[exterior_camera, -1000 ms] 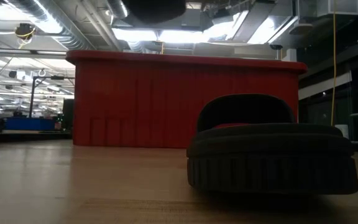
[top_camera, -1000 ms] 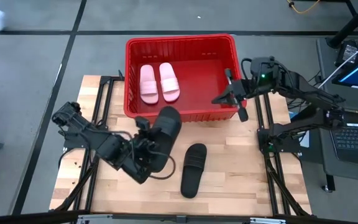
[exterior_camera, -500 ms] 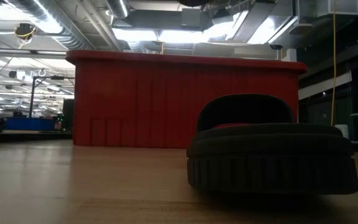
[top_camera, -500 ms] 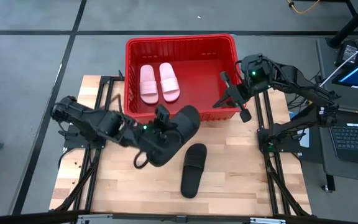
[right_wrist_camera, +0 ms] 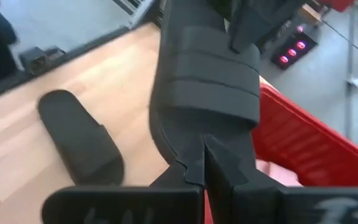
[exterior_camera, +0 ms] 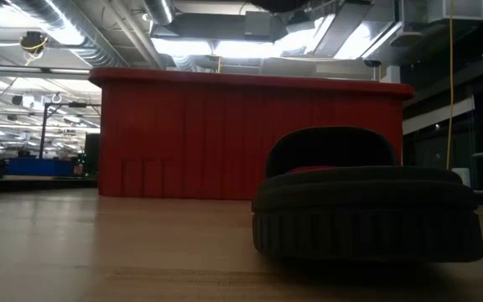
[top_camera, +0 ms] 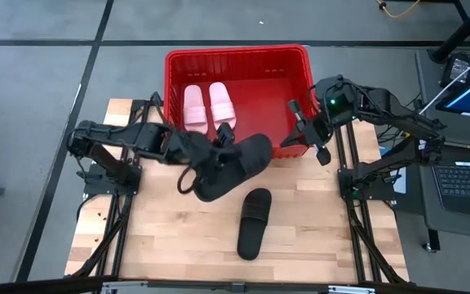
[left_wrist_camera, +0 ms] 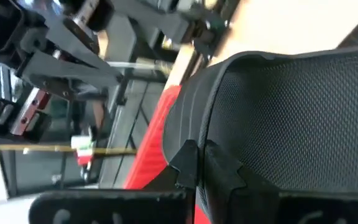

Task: Pick and place slides into bin
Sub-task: Put the top black slide into the red bin

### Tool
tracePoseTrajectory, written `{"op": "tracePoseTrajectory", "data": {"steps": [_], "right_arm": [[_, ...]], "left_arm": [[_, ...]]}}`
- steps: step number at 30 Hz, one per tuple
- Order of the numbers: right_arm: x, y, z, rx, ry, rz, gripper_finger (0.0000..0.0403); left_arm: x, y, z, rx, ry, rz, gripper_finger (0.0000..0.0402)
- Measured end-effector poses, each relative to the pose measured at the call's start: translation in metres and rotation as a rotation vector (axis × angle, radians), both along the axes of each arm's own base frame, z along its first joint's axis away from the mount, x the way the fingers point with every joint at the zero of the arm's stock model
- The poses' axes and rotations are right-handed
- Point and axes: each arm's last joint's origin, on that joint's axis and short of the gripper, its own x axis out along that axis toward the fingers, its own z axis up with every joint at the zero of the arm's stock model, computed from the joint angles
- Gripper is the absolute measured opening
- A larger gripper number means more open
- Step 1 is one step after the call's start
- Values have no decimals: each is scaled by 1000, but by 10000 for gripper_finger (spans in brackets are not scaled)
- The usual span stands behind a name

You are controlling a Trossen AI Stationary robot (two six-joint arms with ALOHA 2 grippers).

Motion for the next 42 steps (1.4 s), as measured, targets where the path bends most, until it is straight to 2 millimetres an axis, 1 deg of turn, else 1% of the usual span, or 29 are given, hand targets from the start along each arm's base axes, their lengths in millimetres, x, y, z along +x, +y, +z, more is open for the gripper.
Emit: {"op": "tracePoseTrajectory", "data": {"steps": [4, 7, 9, 11, 15, 17, 20, 24, 31, 34, 37, 42], "right_arm": [[4, 9, 5, -80, 45, -53, 6], [10, 13, 7, -108, 94, -31, 6], [12, 15, 10, -119, 112, -14, 6], [14, 15, 11, -119, 132, -14, 6], [17, 14, 18, -143, 116, -44, 6], [16, 13, 22, -153, 106, -82, 6], [17, 16, 25, -198, 104, -145, 9], [17, 25, 24, -291, 109, -158, 38], [26, 42, 20, -324, 103, -72, 119], [31, 46, 17, -326, 103, -57, 144], [37, 49, 14, -356, 108, -26, 157], [47, 52, 6, -367, 133, -3, 160]], "left_arm": [[-5, 14, 10, -7, -35, -86, 4], [-9, 22, 17, -10, -63, -118, 4], [-12, 27, 19, -25, -65, -174, 4], [-14, 30, 20, -29, -55, -229, 4], [-18, 38, 22, -5, -48, -234, 4], [-20, 43, 21, -6, -31, -244, 4], [-22, 47, 19, -15, 0, -310, 4], [-27, 54, 20, -26, 13, -350, 4], [-36, 67, 23, -16, 2, -504, 4], [-37, 73, 22, -49, 0, -536, 4], [-39, 77, 21, -45, 14, -573, 5], [-40, 81, 20, -11, 17, -601, 5]]}}
